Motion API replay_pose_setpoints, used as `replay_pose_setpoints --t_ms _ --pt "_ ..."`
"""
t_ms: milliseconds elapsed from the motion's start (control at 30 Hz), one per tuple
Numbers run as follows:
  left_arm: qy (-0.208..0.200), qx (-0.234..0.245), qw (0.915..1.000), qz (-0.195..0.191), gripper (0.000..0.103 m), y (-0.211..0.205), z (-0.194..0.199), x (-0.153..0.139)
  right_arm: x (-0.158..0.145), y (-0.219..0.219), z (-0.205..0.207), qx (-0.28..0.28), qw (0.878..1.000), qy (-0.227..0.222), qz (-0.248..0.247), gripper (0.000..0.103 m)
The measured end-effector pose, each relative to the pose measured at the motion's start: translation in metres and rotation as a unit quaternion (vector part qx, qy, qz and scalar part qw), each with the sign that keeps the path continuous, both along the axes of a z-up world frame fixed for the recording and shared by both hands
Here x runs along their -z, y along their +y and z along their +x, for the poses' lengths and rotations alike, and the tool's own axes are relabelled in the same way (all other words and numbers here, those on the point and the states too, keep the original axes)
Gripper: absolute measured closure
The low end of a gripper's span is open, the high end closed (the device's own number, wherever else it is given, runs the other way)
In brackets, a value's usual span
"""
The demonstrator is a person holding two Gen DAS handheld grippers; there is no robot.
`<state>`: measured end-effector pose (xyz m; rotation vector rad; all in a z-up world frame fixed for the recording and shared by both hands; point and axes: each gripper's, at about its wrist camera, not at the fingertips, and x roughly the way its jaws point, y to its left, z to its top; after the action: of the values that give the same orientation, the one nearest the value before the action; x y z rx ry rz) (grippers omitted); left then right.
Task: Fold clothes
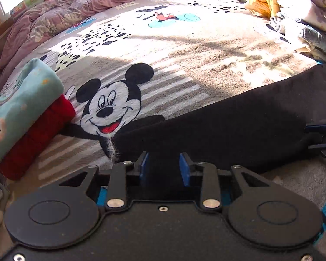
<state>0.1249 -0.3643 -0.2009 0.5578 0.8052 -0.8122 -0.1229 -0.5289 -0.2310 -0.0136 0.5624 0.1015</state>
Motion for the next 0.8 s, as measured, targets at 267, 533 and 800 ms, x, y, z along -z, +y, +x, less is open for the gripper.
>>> replay_pose_setpoints --t_ms 267,533,800 --pt "-0.071 0.048 0.9963 0.001 0.069 -0.013 -0.018 -0.022 -0.02 -0.027 -0.03 0.013 0.998 -0.03 0.045 0.072" --pt "-0.036 0.178 0.982 -0.053 0.069 -0.054 -0.088 -0.022 -0.028 -0.122 -0.084 0.145 0.982 -0.066 0.101 0.071" --pt "-0.035 0.208 0.9775 0.001 0.068 -0.074 -0.111 0.005 0.004 -0.14 -0.065 0.181 0.981 -0.006 0.075 0.092"
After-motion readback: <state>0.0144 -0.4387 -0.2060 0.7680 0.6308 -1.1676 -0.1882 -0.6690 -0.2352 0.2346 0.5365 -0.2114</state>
